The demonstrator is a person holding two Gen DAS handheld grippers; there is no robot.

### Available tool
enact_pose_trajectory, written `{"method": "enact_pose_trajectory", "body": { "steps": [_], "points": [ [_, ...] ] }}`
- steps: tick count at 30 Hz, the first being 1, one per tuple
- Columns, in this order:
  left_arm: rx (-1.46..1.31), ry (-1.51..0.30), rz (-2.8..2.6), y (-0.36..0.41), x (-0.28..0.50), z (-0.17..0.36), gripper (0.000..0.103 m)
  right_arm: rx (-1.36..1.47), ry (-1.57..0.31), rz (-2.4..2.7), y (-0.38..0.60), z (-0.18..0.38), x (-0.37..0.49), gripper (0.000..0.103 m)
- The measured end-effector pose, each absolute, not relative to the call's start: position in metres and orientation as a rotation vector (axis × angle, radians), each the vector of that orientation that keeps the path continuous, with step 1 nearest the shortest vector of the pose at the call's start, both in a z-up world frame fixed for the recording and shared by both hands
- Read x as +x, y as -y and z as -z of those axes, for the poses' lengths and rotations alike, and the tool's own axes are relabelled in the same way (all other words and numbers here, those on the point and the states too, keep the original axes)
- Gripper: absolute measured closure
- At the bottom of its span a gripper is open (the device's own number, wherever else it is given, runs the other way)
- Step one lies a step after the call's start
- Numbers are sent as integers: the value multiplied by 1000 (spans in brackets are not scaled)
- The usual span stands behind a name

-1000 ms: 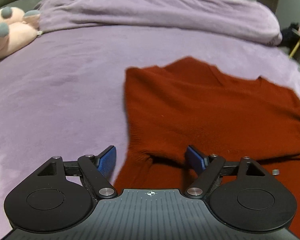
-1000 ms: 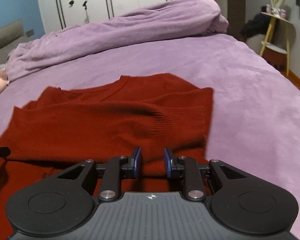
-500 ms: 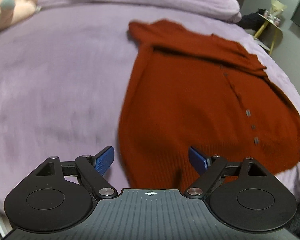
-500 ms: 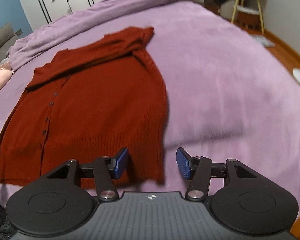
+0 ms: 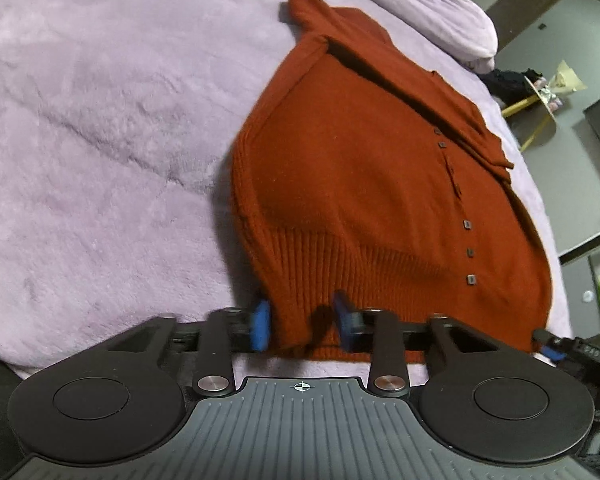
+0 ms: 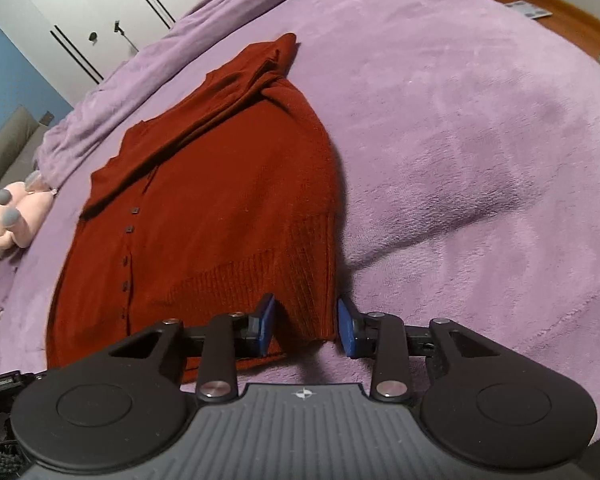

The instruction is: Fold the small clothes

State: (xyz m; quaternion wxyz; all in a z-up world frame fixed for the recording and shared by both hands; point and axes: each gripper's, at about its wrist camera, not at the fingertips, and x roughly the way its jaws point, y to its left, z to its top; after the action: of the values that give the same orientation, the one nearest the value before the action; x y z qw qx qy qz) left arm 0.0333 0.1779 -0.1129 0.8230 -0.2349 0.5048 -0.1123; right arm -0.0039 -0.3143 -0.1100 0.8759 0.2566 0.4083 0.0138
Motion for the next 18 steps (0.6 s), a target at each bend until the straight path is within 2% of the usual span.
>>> {"method": "enact_pose_trajectory", "body": {
  "steps": [1, 3, 5, 6, 7, 14, 18],
  "points": [
    [-505, -1088, 243, -179, 34, 114, 89, 543, -858, -37, 315, 111, -2, 69],
    [-498, -1099, 252, -178, 35, 115, 90, 560, -871, -43, 318, 115, 2, 69],
    [-485, -1101, 263, -178, 35, 113, 92, 561, -880, -47, 319, 115, 3, 77],
    [-483, -1099, 271, -178, 35, 112, 94, 563, -885, -53, 320, 114, 3, 87],
    [-483, -1093, 280, -178, 35, 109, 94, 571, -890, -66, 321, 113, 3, 92],
    [-576, -956, 354, -186, 50, 64, 96, 803, -778, -250, 337, 81, 16, 94],
    [-634, -858, 322, -191, 88, 38, 96, 800, -705, -224, 339, 60, 55, 94]
  ]
}}
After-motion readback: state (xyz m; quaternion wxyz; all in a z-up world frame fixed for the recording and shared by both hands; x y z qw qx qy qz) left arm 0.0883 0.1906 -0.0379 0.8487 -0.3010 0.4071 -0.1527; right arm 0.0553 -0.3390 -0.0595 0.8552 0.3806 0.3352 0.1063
